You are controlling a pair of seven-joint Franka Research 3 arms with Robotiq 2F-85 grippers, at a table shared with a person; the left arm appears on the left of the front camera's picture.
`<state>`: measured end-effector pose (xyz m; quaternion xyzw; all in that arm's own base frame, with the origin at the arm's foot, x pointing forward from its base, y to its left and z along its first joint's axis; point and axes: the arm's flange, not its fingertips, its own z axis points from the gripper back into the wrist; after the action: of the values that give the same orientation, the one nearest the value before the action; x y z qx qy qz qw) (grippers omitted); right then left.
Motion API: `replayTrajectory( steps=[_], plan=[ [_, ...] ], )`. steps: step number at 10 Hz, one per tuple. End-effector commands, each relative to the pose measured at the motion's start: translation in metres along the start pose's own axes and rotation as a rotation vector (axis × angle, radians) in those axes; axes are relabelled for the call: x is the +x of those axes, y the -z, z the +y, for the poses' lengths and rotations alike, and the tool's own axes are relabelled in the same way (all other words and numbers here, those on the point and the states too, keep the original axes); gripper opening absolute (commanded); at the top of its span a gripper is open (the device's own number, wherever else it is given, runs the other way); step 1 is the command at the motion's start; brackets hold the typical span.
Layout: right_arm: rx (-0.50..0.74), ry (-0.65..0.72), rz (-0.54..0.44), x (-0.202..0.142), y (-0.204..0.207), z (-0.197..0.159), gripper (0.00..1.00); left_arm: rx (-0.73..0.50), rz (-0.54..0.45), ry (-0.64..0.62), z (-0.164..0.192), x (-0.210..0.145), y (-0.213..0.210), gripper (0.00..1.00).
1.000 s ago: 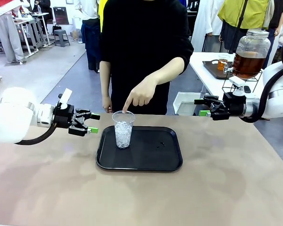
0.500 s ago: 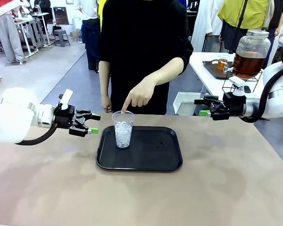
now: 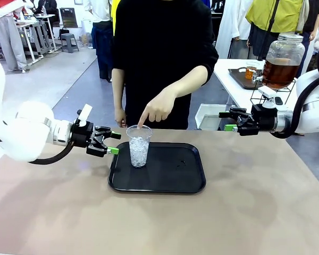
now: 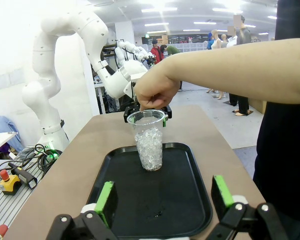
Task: Pour the drink into the iced cup.
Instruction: Pick up the iced cup indicated by the human and present it to them.
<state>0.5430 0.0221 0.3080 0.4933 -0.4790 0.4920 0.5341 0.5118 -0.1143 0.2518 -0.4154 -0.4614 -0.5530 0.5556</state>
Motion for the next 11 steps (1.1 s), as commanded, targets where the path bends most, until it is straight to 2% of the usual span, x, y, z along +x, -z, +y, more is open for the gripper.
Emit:
replayTrajectory(
  steps=[1, 11],
  plan=[
    [0.005, 0.008, 0.002, 0.004, 0.002, -0.001, 1.0, 0.014, -0.021, 0.028, 0.006, -0.007, 0.009, 1.0],
    [0.005, 0.008, 0.002, 0.004, 0.002, -0.001, 1.0, -0.027, -0.064, 0.001, 0.025, -0.013, 0.038, 1.0]
  ],
)
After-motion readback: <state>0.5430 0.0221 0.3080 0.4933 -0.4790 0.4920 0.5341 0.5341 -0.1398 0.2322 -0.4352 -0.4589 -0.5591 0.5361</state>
